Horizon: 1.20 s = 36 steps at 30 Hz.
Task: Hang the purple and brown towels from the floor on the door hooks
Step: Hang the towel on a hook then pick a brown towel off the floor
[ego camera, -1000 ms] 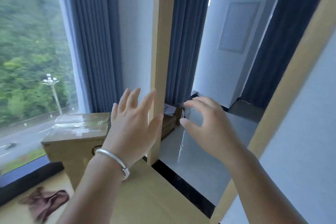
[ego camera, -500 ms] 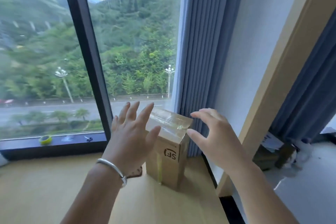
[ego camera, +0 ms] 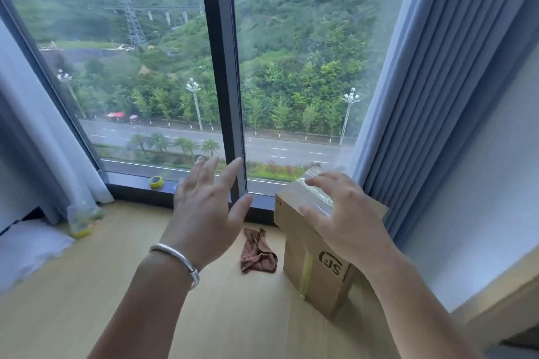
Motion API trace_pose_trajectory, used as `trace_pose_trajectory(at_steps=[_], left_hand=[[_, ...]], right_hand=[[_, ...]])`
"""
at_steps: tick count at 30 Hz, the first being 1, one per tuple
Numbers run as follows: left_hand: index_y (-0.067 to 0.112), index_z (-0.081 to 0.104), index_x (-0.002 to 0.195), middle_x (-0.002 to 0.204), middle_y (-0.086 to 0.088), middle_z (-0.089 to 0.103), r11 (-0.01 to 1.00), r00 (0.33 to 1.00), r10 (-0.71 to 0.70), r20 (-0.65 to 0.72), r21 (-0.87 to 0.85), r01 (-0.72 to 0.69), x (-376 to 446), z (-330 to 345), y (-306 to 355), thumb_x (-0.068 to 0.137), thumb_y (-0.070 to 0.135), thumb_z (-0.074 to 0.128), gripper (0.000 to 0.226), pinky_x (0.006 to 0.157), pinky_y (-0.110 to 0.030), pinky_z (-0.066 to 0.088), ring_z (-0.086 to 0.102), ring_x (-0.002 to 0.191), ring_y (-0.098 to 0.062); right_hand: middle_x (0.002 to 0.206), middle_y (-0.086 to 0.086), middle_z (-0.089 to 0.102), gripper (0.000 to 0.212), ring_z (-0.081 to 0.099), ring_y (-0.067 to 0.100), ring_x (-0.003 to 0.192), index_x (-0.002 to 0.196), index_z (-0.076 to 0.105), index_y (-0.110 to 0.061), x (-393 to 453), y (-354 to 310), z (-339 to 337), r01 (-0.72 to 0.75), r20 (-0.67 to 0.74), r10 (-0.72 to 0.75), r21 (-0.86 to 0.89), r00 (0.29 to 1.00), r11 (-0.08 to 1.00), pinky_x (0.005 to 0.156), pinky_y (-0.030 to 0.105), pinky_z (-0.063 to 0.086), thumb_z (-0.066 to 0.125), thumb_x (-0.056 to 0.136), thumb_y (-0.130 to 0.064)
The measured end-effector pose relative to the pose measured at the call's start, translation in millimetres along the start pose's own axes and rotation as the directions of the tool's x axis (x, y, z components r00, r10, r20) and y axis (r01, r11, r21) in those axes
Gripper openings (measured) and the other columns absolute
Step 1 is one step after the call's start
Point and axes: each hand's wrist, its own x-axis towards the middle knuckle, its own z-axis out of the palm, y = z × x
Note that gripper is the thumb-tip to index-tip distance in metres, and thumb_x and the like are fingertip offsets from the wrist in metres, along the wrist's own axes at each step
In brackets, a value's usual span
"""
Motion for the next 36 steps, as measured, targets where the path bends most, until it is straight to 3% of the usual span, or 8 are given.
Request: trace_pose_trajectory(at_steps=[6,10,14,23,28,30,33,36], left_hand=[[0.040,0.014,0.148,0.159,0.005,0.006,0.998,0.999,-0.037,0.021,-0.053,0.038,87,34,-60,0.093,0.051,0.041,0.062,0.119,-0.044,0.003,-0.005,0.145,-0.011],[0.039,0.013,0.149,0.159,0.006,0.005,0.993,0.997,-0.050,0.066,-0.102,0.056,154,60,-99,0.094,0.050,0.040,0.062,0.119,-0.044,0.003,-0.007,0.145,-0.010],[0.040,0.014,0.148,0.159,0.004,0.008,0.993,0.994,-0.053,0.099,-0.101,0.063,211,88,-140,0.094,0.050,0.040,0.061,0.119,-0.044,0.004,-0.007,0.145,-0.011],[0.031,0.021,0.149,0.157,-0.002,0.017,0.981,0.962,-0.173,0.213,-0.045,0.186,280,186,-224,0.094,0.046,0.044,0.061,0.117,-0.045,0.012,0.003,0.146,-0.019],[0.030,0.025,0.148,0.156,0.001,0.021,0.969,0.937,-0.225,0.269,-0.037,0.243,278,289,-265,0.095,0.043,0.045,0.058,0.117,-0.040,0.014,0.008,0.145,-0.017],[0.026,0.032,0.146,0.152,0.002,0.031,0.957,0.930,-0.243,0.275,-0.091,0.276,272,346,-284,0.094,0.039,0.049,0.056,0.115,-0.037,0.021,0.019,0.142,-0.017],[0.020,0.047,0.138,0.135,0.001,0.053,0.867,0.884,-0.381,0.269,-0.228,0.443,252,438,-311,0.091,0.030,0.056,0.048,0.103,-0.033,0.037,0.046,0.125,-0.019],[0.020,0.054,0.131,0.123,0.001,0.062,0.807,0.824,-0.470,0.316,-0.223,0.546,225,536,-341,0.090,0.028,0.058,0.042,0.094,-0.034,0.043,0.054,0.114,-0.022]], right_hand=[[0.131,-0.014,0.047,0.044,0.038,0.005,0.124,0.129,0.053,-0.033,91,8,60,0.003,0.062,0.000,-0.044,0.998,0.999,0.100,0.016,0.023,0.062,0.087,-0.040],[0.130,-0.015,0.046,0.044,0.038,0.005,0.123,0.130,0.052,-0.033,160,14,100,-0.013,0.111,0.019,-0.050,0.994,0.999,0.105,0.021,0.028,0.062,0.088,-0.041],[0.130,-0.016,0.046,0.044,0.036,0.004,0.123,0.130,0.052,-0.033,217,22,147,-0.034,0.138,0.039,-0.040,0.990,0.999,0.101,0.016,0.026,0.061,0.087,-0.040],[0.125,-0.012,0.049,0.044,0.046,0.008,0.112,0.129,0.054,-0.029,281,78,270,-0.059,0.307,0.058,-0.006,0.950,0.998,0.099,0.024,0.037,0.063,0.086,-0.030],[0.121,-0.013,0.051,0.042,0.043,0.005,0.114,0.125,0.057,-0.028,274,141,383,-0.054,0.382,0.036,0.037,0.924,0.998,0.090,0.019,0.037,0.063,0.084,-0.030],[0.120,-0.012,0.053,0.039,0.044,0.005,0.113,0.123,0.058,-0.027,258,174,441,-0.081,0.422,0.058,0.037,0.905,0.996,0.087,0.016,0.035,0.062,0.084,-0.028],[0.120,-0.011,0.053,0.038,0.046,0.008,0.114,0.123,0.057,-0.028,227,230,527,-0.135,0.520,0.106,0.018,0.847,0.991,0.084,0.019,0.039,0.059,0.085,-0.025],[0.124,-0.008,0.053,0.041,0.046,0.010,0.117,0.126,0.055,-0.025,196,291,605,-0.152,0.581,0.154,-0.053,0.799,0.987,0.092,0.022,0.038,0.056,0.085,-0.025]])
